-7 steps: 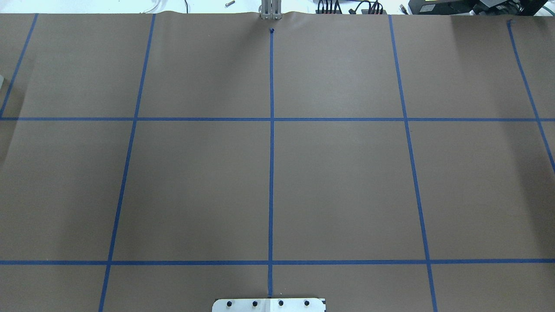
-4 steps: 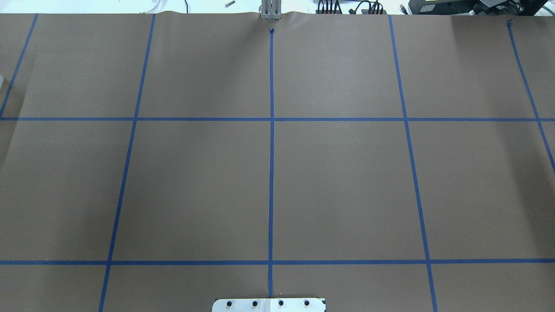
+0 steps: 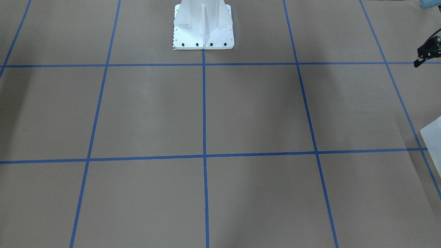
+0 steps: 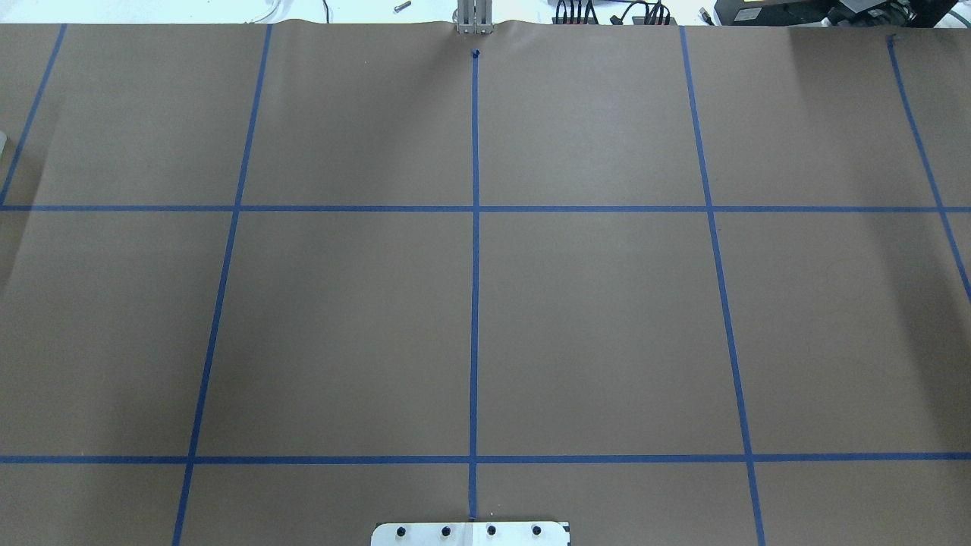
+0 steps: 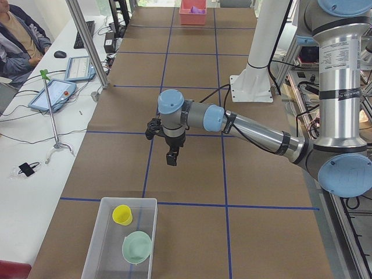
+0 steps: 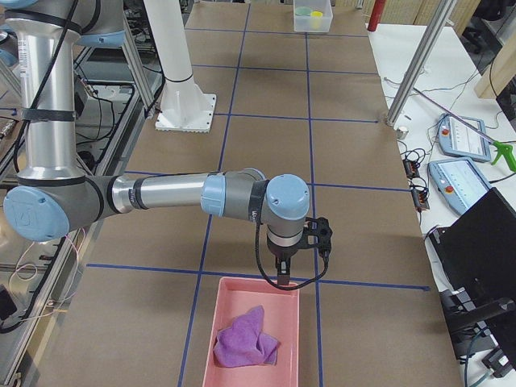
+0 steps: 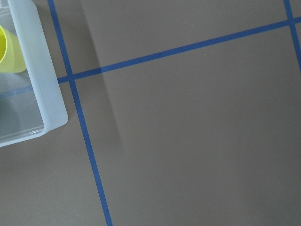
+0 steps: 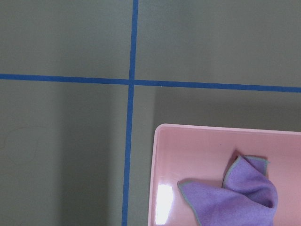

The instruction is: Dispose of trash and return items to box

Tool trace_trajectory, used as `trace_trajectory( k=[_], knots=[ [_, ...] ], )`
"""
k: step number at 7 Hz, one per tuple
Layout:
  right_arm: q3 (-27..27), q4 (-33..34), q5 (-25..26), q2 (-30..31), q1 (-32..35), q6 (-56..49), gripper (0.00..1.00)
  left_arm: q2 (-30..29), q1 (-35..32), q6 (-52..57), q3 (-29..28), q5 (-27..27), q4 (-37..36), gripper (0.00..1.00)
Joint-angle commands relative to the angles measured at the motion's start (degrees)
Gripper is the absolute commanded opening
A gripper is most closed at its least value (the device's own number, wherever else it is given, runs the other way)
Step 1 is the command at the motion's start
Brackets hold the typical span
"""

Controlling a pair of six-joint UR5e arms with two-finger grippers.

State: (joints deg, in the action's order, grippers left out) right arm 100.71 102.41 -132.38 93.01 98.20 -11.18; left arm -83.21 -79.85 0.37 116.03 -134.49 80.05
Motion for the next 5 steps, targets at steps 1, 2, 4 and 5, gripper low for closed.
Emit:
trace_trajectory(
  k=[1, 2, 4, 5],
  knots=[
    [0.3, 0.2, 1.5, -0.1, -0.5, -0.4, 1.00, 0.2, 0.0, -0.5, -0.8, 0.0, 0.0, 0.98],
    [0.3, 0.1, 3.9, -0.2, -1.1, -0.4, 1.00, 0.2, -0.2, -0.5, -1.1, 0.0, 0.1, 0.98],
    [0.6, 0.1, 4.1, -0.4, -1.2, -0.4, 1.00, -0.1, -0.2, -0.5, -1.4, 0.2, 0.0, 0.98],
    [0.6, 0.0, 4.0, -0.5, -1.2, -0.4, 1.00, -0.6, -0.3, -0.5, -2.2, 0.3, 0.0, 0.98]
  ],
)
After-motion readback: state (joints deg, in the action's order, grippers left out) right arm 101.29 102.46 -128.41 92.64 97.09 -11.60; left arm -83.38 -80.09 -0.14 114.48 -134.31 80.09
